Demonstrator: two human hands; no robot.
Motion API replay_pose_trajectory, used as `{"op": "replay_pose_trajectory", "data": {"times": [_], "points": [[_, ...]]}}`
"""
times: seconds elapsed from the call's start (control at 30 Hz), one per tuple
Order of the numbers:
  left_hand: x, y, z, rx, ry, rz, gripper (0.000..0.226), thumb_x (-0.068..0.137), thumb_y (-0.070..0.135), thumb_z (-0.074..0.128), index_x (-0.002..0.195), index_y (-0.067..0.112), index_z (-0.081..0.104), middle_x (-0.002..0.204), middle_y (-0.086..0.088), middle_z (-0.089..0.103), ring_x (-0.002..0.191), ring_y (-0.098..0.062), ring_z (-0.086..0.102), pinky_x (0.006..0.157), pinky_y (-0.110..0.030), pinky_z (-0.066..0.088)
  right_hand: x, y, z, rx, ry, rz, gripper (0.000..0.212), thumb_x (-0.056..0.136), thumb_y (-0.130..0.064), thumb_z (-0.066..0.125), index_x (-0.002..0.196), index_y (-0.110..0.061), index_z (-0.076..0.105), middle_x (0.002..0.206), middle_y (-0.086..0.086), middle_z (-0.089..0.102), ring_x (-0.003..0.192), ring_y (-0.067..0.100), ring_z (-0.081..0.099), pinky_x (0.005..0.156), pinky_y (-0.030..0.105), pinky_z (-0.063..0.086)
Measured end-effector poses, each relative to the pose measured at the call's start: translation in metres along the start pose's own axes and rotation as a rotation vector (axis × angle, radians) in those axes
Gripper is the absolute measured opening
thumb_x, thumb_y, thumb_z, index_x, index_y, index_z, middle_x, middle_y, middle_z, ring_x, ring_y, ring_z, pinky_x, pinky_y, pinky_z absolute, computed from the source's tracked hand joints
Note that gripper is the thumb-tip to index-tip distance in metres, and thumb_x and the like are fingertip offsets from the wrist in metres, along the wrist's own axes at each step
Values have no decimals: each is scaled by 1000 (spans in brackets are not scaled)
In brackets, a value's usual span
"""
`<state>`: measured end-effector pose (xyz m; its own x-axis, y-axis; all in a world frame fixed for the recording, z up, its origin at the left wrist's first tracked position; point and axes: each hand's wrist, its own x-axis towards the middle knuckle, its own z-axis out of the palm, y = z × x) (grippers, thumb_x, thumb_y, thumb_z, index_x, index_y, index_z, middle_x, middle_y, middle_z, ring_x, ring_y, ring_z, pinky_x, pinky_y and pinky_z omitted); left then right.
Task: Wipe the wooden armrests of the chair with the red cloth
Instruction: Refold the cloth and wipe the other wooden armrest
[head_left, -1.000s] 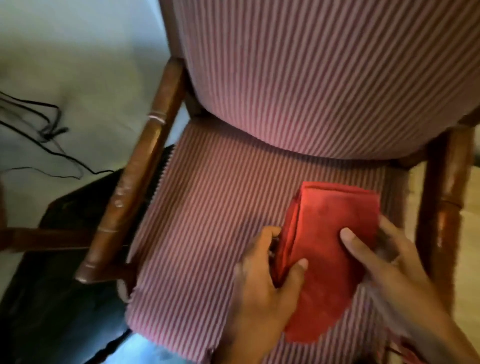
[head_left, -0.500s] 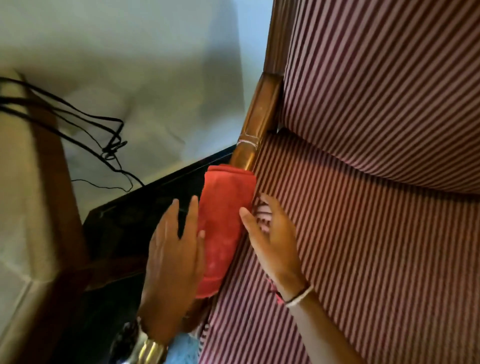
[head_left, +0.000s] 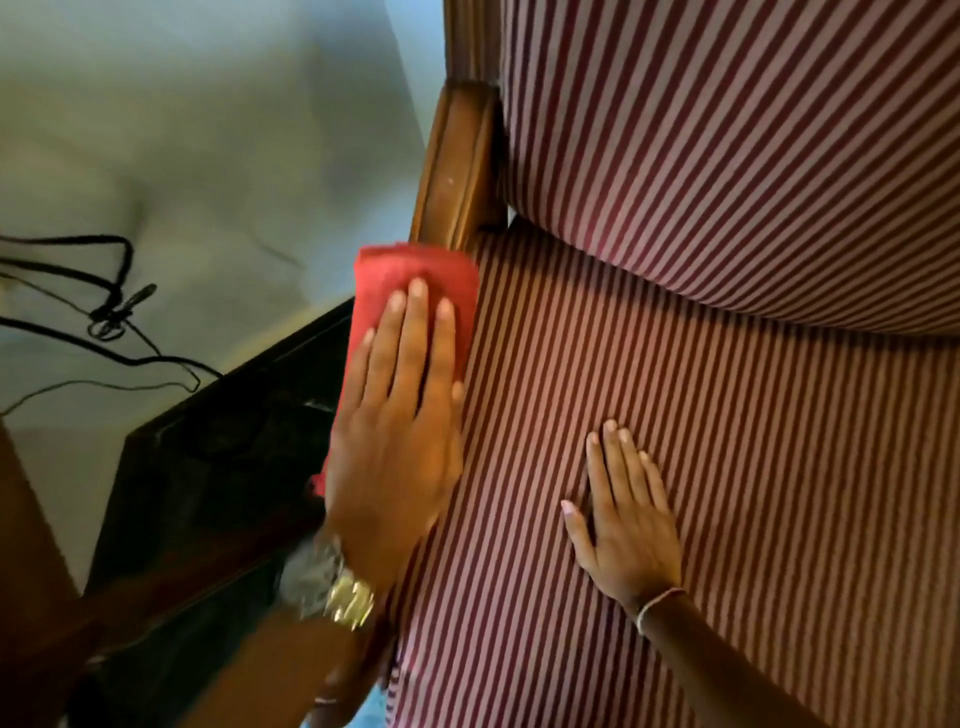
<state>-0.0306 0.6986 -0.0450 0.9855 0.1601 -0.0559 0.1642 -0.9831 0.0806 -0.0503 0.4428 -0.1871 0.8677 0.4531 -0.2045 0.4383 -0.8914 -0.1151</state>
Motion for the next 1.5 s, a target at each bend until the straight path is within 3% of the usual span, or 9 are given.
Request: {"op": "replay_pose_trajectory", "data": {"times": [0.13,0.2,0.4,0.63,0.83,1.03,1.3,1.4,1.5], "points": [[99,13,-15,-84,58,-45,59,107,28,29,159,8,10,170,-18,10,158,-31,9,129,-49,15,2,2,0,-21,16,0,75,102,-54,32,160,-7,25,170,15,23,158,29,22,129,48,19],[83,6,-10,-90,50,-36,58,107,27,28,160,8,10,170,-16,8,158,-29,7,128,-50,18,1,1,2,-18,10,-7,75,102,-55,33,161,-8,24,170,14,23,159,28,21,129,47,17],[-73,-19,5,21,-73,90,60,104,35,25,157,7,21,170,-14,6,157,-32,9,121,-56,28,3,-1,6,7,49,8,75,102,-55,35,161,-11,24,171,12,21,159,27,20,131,45,14],[47,-4,-10,-35,24,101,55,104,21,40,156,8,27,168,-13,22,156,-28,18,127,-45,15,5,-3,7,11,39,24,75,103,-58,27,162,-13,20,172,11,18,160,25,17,133,41,3],[-45,-5,-6,-34,-61,64,59,98,25,35,154,6,31,163,-17,25,151,-33,25,120,-54,24,2,-4,6,38,48,45,75,103,-59,27,162,-14,21,173,9,17,161,24,16,133,41,4],[36,2,-10,-85,10,18,57,100,17,43,155,8,29,164,-19,28,152,-39,26,121,-59,29,1,-4,9,46,67,37,75,103,-57,30,163,-15,19,173,9,18,161,23,16,132,42,9],[-17,-12,-5,-75,-69,69,58,103,30,24,156,7,24,163,-23,29,152,-38,27,117,-64,35,-2,-3,16,40,90,52,75,103,-58,31,163,-16,17,173,8,19,161,20,11,133,41,5],[45,-8,-5,-139,33,61,57,104,23,32,157,7,21,164,-22,26,153,-38,24,119,-60,35,1,-3,16,42,93,48,75,103,-58,32,163,-16,18,172,8,19,161,20,12,133,42,6],[38,-7,-1,-177,68,13,58,106,23,33,159,9,15,168,-17,18,156,-33,18,124,-53,28,-2,-4,14,48,90,41,75,102,-57,33,163,-15,21,172,9,19,161,21,15,132,43,10]]}}
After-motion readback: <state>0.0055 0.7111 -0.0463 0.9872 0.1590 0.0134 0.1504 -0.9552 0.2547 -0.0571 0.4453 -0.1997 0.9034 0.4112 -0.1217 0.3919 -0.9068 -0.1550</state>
